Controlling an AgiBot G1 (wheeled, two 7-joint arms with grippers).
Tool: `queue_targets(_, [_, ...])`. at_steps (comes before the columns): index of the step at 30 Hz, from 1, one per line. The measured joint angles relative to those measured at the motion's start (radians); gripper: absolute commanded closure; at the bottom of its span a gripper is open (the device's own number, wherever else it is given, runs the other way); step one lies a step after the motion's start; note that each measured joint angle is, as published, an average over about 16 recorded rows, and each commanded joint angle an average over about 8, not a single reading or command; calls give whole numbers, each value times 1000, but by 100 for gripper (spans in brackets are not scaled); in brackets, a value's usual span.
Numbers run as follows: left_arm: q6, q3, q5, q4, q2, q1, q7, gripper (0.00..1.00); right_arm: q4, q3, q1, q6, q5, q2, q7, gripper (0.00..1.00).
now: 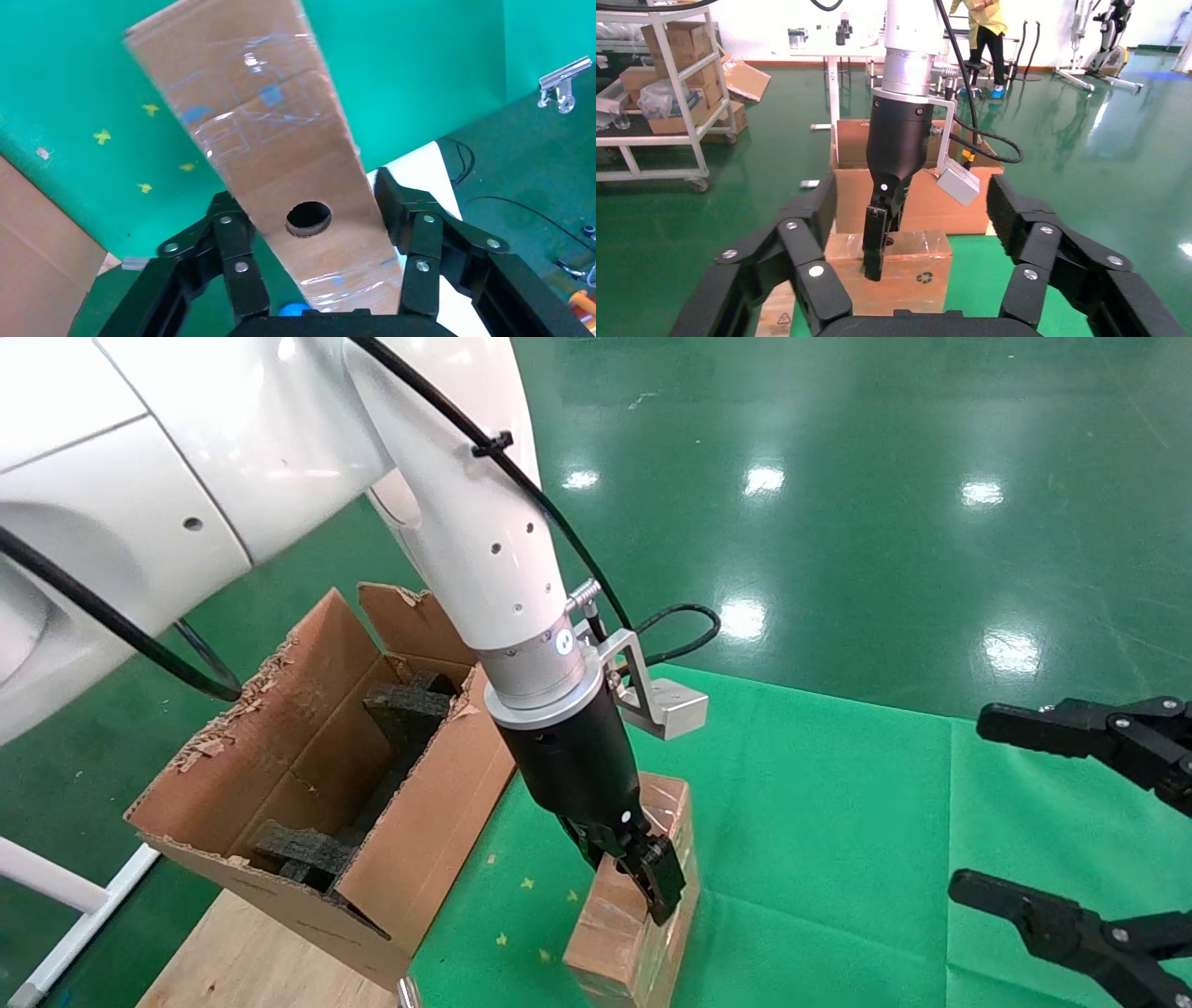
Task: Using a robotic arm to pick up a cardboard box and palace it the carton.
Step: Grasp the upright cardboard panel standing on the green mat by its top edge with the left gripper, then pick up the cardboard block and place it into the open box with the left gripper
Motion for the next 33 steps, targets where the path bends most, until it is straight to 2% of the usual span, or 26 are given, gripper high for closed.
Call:
queue_targets(10, [-3,-1,1,1,-3,-4,0,100,0,0,0,0,0,0,0,0])
queue_targets(16, [-28,-13,14,5,-30,-46,12,100,0,0,0,0,0,0,0,0])
queue_targets(24, [-95,-45,69,38,-103,-178,68,100,0,0,0,0,0,0,0,0])
queue_targets(33, [-149,-60,180,157,-173,-361,188,100,0,0,0,0,0,0,0,0])
